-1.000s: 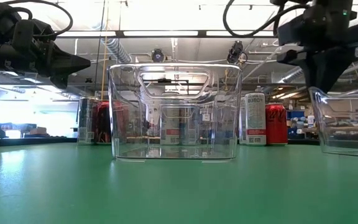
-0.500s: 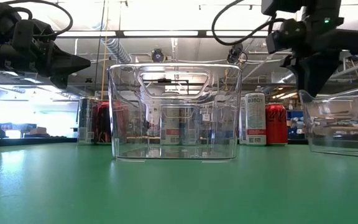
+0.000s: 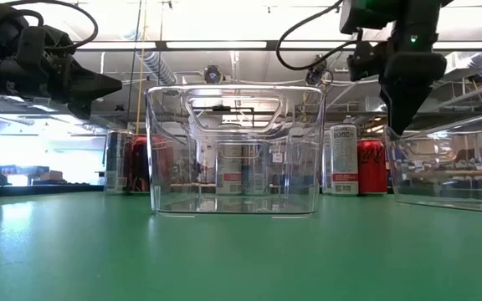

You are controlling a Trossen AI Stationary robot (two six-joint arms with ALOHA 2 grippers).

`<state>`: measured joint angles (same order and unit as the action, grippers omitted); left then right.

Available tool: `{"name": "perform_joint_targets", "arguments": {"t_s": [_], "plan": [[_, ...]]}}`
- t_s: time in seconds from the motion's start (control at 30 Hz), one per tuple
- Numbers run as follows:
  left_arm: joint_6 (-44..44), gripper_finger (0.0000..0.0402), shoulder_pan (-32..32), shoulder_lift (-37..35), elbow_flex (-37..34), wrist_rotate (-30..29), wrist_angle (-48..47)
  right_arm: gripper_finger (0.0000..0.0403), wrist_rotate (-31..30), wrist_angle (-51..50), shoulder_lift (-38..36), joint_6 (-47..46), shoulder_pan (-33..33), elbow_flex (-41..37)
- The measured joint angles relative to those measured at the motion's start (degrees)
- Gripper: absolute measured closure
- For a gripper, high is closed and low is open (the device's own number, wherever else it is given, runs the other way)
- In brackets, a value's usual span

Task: Sort soda cans
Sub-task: Move the bottom right transparent bin to the middle right of the table, then put the bottom right red-black soda can into the middle right transparent bin

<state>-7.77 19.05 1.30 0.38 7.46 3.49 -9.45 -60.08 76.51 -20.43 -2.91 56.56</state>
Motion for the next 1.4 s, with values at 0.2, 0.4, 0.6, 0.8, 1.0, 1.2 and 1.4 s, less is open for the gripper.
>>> {"name": "perform_joint_targets", "arguments": {"t_s": [0.2, 0.4, 0.6, 0.8, 1.0, 1.2, 1.4], "plan": [[0.0, 0.039, 0.0, 0.0, -0.02, -0.04, 0.0, 0.0183, -0.57, -2.88, 0.0, 0.0, -0.16, 7.59], [0.0, 0.039, 0.0, -0.02, -0.02, -0.13, 0.0, 0.0139, -11.74, -11.74, -0.22, -0.43, -2.83, 15.82], [0.0, 0.039, 0.0, -0.01, -0.02, -0.26, 0.01, 0.0117, -11.69, -12.15, -1.39, 3.53, -14.78, 15.28], [0.0, 0.039, 0.0, -0.02, -0.02, -0.28, 0.0, 0.0111, -11.44, -6.05, -1.68, 9.96, -27.44, 13.38], [0.0, 0.039, 0.0, -0.02, 0.0, -0.31, 0.0, 0.0107, -2.28, 1.14, -1.66, 13.86, -36.79, 10.35], [0.0, 0.039, 0.0, 0.0, -0.01, -0.31, 0.0, 0.0105, 0.94, 5.91, -1.66, 17.48, -42.38, 7.19], [0.0, 0.039, -0.02, 0.0, 0.0, -0.33, 0.0, 0.01, 5.42, 9.52, -1.66, 17.66, -45.68, 3.61]]}}
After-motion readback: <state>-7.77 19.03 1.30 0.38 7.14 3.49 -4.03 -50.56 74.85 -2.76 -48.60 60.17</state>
